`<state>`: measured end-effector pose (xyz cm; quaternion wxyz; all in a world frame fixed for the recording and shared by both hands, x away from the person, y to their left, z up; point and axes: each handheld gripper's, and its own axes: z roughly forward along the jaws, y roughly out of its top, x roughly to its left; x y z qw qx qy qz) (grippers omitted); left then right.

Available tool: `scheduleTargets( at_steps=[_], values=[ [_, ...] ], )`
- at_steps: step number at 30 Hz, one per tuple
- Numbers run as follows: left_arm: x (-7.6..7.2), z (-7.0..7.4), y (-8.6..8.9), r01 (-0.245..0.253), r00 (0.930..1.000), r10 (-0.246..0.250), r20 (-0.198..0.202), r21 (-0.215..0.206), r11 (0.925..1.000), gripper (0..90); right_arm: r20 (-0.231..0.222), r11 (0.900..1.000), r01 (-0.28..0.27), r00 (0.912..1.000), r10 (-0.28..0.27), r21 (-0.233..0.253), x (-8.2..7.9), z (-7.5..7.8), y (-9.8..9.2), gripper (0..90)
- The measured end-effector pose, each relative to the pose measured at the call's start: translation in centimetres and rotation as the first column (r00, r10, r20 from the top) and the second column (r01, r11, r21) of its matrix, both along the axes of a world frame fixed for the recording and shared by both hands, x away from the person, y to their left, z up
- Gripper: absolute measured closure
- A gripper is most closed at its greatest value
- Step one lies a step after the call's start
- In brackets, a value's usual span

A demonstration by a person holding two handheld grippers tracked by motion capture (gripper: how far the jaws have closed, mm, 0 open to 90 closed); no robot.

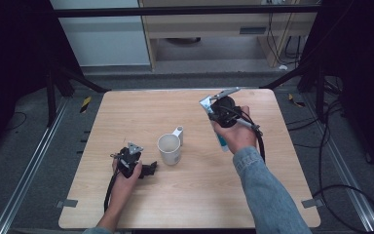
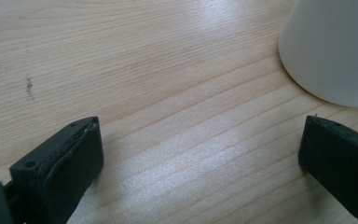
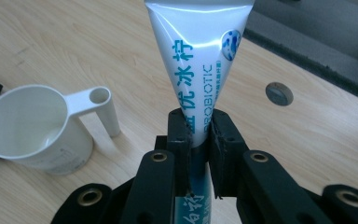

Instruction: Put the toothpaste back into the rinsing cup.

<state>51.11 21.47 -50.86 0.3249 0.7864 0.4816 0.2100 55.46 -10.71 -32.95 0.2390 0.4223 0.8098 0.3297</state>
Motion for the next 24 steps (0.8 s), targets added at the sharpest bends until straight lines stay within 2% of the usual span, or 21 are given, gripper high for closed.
scheduleTargets(
  at_steps=[4,10,15,24],
  values=[
    [0.0,0.0,0.0,0.000,1.0000,0.000,0.001,0.000,1.0000,0.0,0.045,0.999,-0.010,0.9990,0.009,0.035,-0.3,0.4,0.8,79.9],
    [0.0,0.0,0.0,0.000,1.0000,0.000,0.001,0.000,1.0000,0.0,0.082,0.997,-0.022,0.9965,0.016,0.074,-0.4,0.7,1.5,79.9],
    [0.0,0.0,0.0,0.000,1.0000,0.000,0.000,0.000,1.0000,0.0,0.131,0.993,-0.036,0.9912,0.022,0.108,-0.4,1.7,2.3,79.9],
    [0.0,0.0,0.0,0.001,1.0000,-0.001,0.000,0.000,1.0000,0.0,0.181,0.985,-0.041,0.9835,0.010,0.168,-0.2,2.5,3.3,80.0]
  ],
)
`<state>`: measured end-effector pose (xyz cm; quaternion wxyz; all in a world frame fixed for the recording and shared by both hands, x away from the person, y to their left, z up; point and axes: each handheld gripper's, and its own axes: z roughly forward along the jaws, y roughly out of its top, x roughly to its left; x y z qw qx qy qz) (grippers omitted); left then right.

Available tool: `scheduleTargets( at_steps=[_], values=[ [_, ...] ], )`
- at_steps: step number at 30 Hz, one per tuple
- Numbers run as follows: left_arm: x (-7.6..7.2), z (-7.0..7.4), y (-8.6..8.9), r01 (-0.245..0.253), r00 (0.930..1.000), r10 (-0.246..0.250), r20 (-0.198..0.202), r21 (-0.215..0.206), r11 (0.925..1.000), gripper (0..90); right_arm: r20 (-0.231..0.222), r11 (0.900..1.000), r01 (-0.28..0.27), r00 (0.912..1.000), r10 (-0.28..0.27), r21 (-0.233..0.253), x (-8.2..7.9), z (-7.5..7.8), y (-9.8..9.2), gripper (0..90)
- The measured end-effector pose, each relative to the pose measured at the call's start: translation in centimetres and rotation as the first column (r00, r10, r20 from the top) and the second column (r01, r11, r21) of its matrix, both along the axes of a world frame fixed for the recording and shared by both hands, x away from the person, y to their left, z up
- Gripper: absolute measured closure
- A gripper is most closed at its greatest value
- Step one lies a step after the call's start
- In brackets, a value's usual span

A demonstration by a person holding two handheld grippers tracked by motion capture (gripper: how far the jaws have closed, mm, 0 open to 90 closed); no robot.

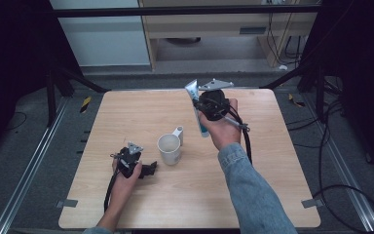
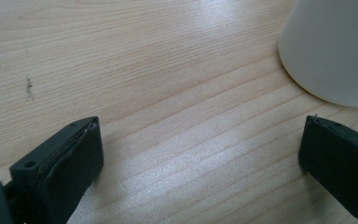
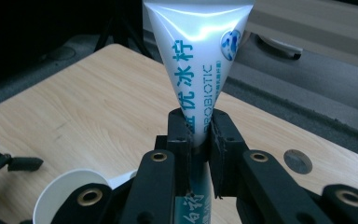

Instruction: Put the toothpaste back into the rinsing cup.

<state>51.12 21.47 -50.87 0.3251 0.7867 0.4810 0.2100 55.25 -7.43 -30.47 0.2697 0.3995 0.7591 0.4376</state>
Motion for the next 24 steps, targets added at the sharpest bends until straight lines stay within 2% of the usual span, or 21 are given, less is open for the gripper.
scheduleTargets(
  at_steps=[4,9,10,13,17,24],
  values=[
    [0.0,0.0,0.0,0.000,1.0000,0.000,0.000,0.000,1.0000,0.0,0.010,1.000,0.004,0.9999,-0.004,0.031,0.1,-0.2,0.4,80.0],
    [0.0,0.0,0.0,-0.001,1.0000,0.001,0.000,0.001,1.0000,0.0,0.019,0.999,0.006,0.9998,-0.007,0.040,0.2,0.0,0.8,80.0],
    [0.0,0.0,0.0,-0.001,1.0000,0.001,0.000,0.001,1.0000,0.0,0.018,0.998,0.003,0.9998,-0.004,0.057,0.3,0.2,1.0,80.0],
    [0.0,0.0,0.0,-0.002,1.0000,0.002,0.000,0.000,1.0000,0.0,0.032,0.998,0.001,0.9995,-0.003,0.057,0.3,0.4,1.2,80.0],
    [0.0,0.0,0.0,-0.002,1.0000,0.002,0.000,-0.001,1.0000,0.0,0.055,0.996,-0.004,0.9985,-0.001,0.085,-0.2,0.6,2.0,79.9],
    [0.0,0.0,0.0,0.000,1.0000,0.000,0.001,0.001,1.0000,0.0,0.075,0.995,-0.009,0.9972,0.002,0.098,-0.7,1.0,3.0,80.0]
  ],
)
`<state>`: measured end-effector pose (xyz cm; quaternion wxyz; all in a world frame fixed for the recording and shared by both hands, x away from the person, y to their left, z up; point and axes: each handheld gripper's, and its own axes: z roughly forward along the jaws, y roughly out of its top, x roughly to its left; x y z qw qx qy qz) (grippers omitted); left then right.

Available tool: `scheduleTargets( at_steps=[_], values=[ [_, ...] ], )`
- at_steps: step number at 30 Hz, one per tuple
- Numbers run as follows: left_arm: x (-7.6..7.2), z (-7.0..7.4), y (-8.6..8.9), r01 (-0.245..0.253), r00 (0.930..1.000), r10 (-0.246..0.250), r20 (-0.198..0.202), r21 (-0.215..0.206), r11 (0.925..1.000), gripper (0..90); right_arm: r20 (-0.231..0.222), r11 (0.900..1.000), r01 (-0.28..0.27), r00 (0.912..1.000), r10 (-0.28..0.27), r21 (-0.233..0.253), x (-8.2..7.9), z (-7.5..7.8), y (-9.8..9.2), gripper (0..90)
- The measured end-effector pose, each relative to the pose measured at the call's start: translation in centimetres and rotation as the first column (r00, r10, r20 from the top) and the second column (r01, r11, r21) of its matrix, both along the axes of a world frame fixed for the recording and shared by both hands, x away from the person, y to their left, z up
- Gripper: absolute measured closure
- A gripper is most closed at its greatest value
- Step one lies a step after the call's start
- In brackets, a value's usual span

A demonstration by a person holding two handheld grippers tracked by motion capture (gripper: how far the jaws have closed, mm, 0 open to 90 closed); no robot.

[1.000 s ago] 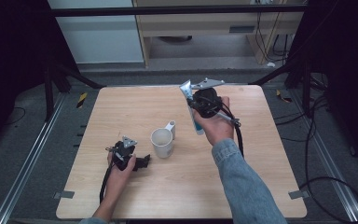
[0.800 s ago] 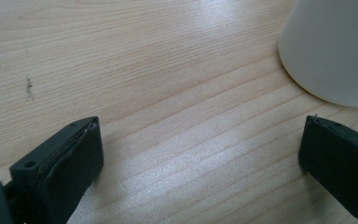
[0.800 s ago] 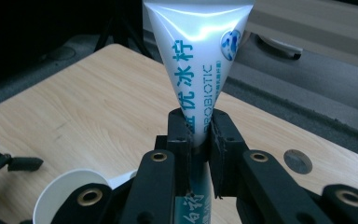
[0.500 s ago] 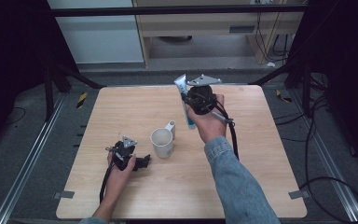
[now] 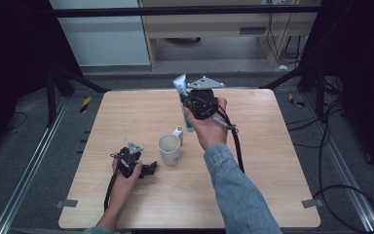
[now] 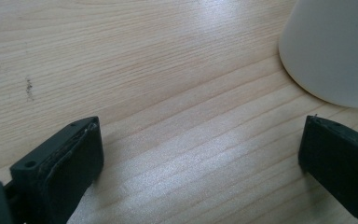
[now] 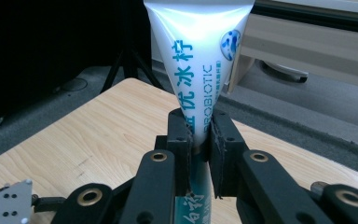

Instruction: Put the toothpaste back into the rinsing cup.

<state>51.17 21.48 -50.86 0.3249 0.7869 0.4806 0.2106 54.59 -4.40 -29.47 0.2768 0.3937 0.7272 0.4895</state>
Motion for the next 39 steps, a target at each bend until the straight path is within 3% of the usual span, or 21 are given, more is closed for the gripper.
scheduleTargets(
  at_steps=[32,39],
  values=[
    [0.2,0.0,0.0,-0.004,1.0000,0.004,-0.002,-0.001,1.0000,0.0,0.083,0.995,-0.022,0.9965,0.014,0.098,-2.5,-0.1,3.3,79.9],
    [0.2,0.0,0.0,-0.004,1.0000,0.004,-0.002,-0.001,1.0000,0.0,0.074,0.993,-0.032,0.9970,0.024,0.116,-2.6,-0.7,3.9,79.9]
  ],
)
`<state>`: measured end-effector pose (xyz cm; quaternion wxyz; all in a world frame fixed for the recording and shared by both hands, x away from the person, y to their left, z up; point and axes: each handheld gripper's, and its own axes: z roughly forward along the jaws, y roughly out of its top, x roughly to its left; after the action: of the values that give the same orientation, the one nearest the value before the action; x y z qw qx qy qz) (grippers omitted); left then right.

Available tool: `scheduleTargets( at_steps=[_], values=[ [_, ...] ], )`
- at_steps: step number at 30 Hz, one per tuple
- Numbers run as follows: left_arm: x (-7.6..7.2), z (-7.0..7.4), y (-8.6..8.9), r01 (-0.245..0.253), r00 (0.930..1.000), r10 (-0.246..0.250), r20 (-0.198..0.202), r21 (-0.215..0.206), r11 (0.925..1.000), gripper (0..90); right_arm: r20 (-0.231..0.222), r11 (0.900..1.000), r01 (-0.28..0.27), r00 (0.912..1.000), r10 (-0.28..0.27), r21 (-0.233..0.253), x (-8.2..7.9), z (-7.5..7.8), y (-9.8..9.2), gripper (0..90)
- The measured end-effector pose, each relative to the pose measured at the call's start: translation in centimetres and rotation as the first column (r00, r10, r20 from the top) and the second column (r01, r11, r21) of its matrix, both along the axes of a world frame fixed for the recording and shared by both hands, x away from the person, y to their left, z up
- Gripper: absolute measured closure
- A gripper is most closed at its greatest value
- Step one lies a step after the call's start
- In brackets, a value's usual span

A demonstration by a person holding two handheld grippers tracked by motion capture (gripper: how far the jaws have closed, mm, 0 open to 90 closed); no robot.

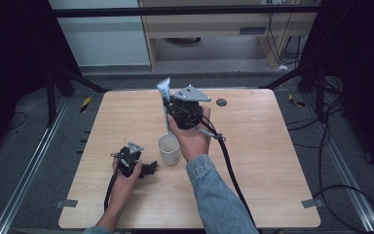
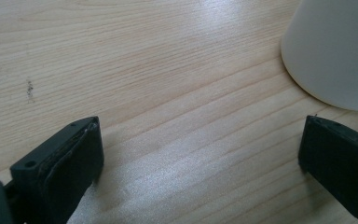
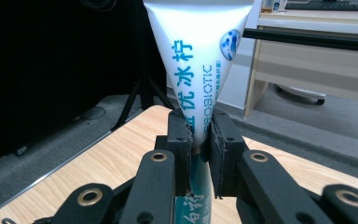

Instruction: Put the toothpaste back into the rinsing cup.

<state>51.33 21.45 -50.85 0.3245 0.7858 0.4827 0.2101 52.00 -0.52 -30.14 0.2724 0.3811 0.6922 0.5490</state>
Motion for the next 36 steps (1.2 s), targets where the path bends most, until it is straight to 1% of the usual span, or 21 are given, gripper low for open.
scheduleTargets(
  at_steps=[5,14,15,18,19,20,21,23,25,26,28,30,31,32,33,36],
  values=[
    [0.0,0.0,0.0,0.000,1.0000,0.000,0.000,0.000,1.0000,0.0,-0.018,1.000,-0.001,0.9998,0.002,0.014,-0.2,-1.2,0.3,79.9],
    [0.0,0.0,0.0,0.001,1.0000,-0.001,-0.003,0.002,1.0000,0.0,-0.029,1.000,-0.005,0.9996,0.006,0.023,-0.6,-2.6,0.4,79.9],
    [0.0,0.0,0.0,0.001,1.0000,-0.001,0.000,0.001,1.0000,0.0,-0.035,1.000,-0.004,0.9994,0.005,0.024,-0.7,-2.9,0.4,79.9],
    [0.0,0.0,0.0,0.002,1.0000,-0.002,-0.003,0.002,1.0000,0.0,-0.042,1.000,-0.005,0.9991,0.006,0.024,-0.7,-3.3,0.5,79.9],
    [0.0,0.0,0.0,0.001,1.0000,-0.001,-0.001,0.001,1.0000,0.0,-0.047,1.000,-0.003,0.9989,0.004,0.024,-0.8,-3.8,0.5,79.9],
    [0.0,0.0,0.0,0.001,1.0000,-0.001,-0.001,0.001,1.0000,0.0,-0.047,1.000,-0.003,0.9989,0.004,0.024,-0.8,-3.8,0.5,79.9],
    [0.0,0.0,0.0,0.000,1.0000,0.000,0.001,0.001,1.0000,0.0,-0.052,1.000,-0.001,0.9986,0.002,0.021,-0.8,-4.3,0.5,79.9],
    [0.0,0.0,0.0,0.000,1.0000,0.000,0.001,0.001,1.0000,0.0,-0.055,1.000,0.000,0.9985,0.001,0.021,-0.8,-4.5,0.5,79.9],
    [0.0,0.0,0.0,0.000,1.0000,0.000,0.001,0.002,1.0000,0.0,-0.069,1.000,0.005,0.9976,-0.003,0.023,-0.6,-5.4,0.5,79.9],
    [0.0,0.0,0.0,0.000,1.0000,0.000,0.001,0.002,1.0000,0.0,-0.069,1.000,0.005,0.9976,-0.003,0.023,-0.6,-5.4,0.5,79.9],
    [0.0,0.0,0.0,0.000,1.0000,0.000,0.001,0.002,1.0000,0.0,-0.083,1.000,0.005,0.9966,-0.003,0.028,-0.6,-6.1,0.5,79.9],
    [0.0,0.0,0.0,0.000,1.0000,-0.001,0.001,0.002,1.0000,0.0,-0.086,1.000,0.005,0.9963,-0.003,0.027,-0.6,-6.4,0.6,79.9],
    [0.0,0.0,0.0,0.001,1.0000,-0.001,0.001,0.002,1.0000,0.0,-0.094,1.000,0.004,0.9956,-0.001,0.027,-0.6,-6.9,0.6,79.9],
    [0.0,0.0,0.0,0.001,1.0000,-0.001,0.001,0.002,1.0000,0.0,-0.094,1.000,0.004,0.9956,-0.001,0.027,-0.6,-6.9,0.6,79.9],
    [0.0,0.0,0.0,0.001,1.0000,-0.001,0.001,0.002,1.0000,0.0,-0.103,1.000,0.006,0.9947,-0.003,0.028,-0.6,-7.4,0.7,79.9],
    [0.0,0.0,0.0,0.001,1.0000,-0.001,0.001,0.002,1.0000,0.0,-0.108,1.000,0.009,0.9941,-0.006,0.028,-0.6,-7.7,0.7,79.8]
  ],
)
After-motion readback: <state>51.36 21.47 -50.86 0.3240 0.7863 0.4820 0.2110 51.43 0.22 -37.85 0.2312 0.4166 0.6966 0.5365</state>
